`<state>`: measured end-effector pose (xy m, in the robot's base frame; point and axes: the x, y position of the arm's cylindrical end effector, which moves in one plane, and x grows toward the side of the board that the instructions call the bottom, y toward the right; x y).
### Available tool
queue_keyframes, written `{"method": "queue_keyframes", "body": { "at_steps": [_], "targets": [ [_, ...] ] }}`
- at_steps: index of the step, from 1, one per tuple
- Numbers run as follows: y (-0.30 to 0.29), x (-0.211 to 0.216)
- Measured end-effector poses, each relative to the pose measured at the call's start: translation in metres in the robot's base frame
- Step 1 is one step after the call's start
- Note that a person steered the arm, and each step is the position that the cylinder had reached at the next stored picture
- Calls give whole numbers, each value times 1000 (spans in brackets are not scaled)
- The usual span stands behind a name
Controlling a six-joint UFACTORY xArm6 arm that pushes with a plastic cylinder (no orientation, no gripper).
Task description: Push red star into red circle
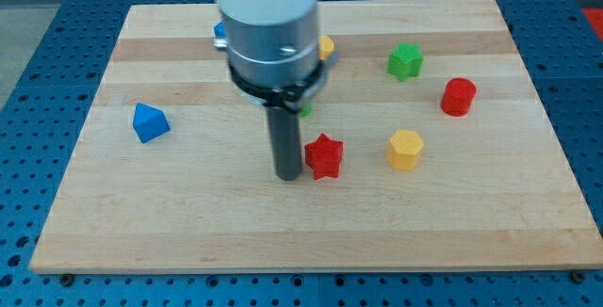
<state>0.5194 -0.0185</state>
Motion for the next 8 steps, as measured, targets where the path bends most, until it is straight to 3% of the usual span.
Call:
{"method": "queue_keyframes", "body": {
  "at_steps": [1, 4, 5, 6, 8],
  "targets": [
    [22, -6],
    [112, -90],
    [115, -80],
    [78, -51],
    [168, -72]
  ]
}}
